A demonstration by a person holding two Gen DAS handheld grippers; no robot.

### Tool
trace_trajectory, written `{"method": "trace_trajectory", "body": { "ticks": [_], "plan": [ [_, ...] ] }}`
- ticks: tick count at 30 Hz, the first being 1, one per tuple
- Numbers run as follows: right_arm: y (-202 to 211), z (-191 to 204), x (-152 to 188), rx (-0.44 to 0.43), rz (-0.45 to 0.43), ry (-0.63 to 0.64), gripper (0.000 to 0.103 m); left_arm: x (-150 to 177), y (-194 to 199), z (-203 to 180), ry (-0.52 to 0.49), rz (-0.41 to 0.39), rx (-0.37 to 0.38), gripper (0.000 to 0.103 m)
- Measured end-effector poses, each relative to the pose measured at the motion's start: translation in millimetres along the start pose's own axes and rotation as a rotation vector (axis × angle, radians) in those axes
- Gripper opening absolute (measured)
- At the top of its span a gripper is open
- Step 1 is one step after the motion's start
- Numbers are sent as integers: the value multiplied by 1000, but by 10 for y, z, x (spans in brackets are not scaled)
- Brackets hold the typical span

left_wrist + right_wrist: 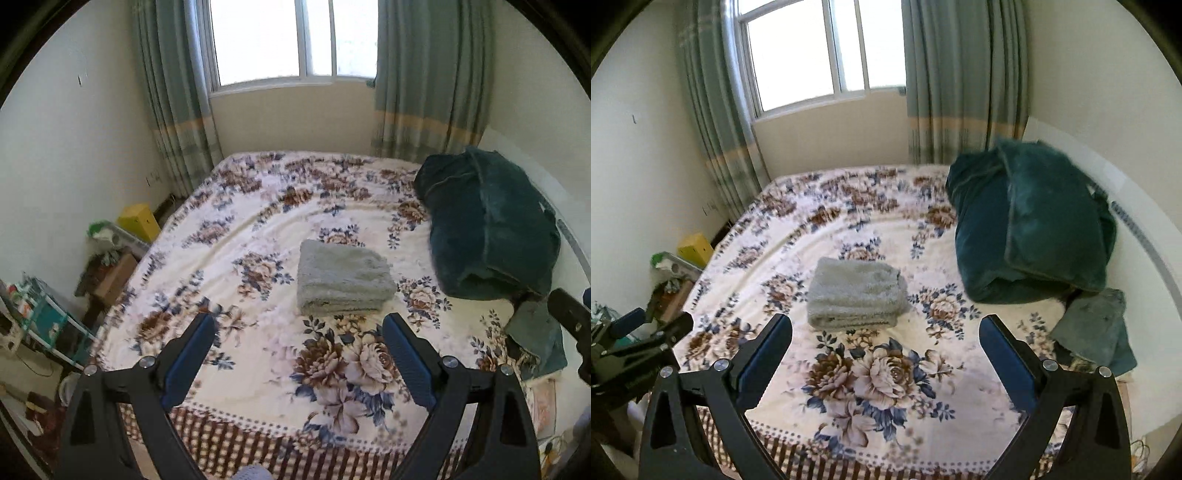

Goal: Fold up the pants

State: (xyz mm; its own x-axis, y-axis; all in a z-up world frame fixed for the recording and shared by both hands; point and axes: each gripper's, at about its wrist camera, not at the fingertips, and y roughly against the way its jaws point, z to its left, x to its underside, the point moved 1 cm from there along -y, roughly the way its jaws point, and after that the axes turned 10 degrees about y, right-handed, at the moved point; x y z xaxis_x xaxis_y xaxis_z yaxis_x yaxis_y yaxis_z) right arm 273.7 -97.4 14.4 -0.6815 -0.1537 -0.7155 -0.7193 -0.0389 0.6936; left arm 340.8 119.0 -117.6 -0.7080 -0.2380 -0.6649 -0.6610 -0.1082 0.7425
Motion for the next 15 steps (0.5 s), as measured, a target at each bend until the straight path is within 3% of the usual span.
{"method": "trace_trajectory", "body": {
  "ticks": [7,15],
  "plan": [
    [982,41,78,-43,-58,-3,103,72,836,115,25,-55,1,93],
    [1606,102,227,-76,-97,49,103,321,1294,122,69,-68,9,93]
  ]
}}
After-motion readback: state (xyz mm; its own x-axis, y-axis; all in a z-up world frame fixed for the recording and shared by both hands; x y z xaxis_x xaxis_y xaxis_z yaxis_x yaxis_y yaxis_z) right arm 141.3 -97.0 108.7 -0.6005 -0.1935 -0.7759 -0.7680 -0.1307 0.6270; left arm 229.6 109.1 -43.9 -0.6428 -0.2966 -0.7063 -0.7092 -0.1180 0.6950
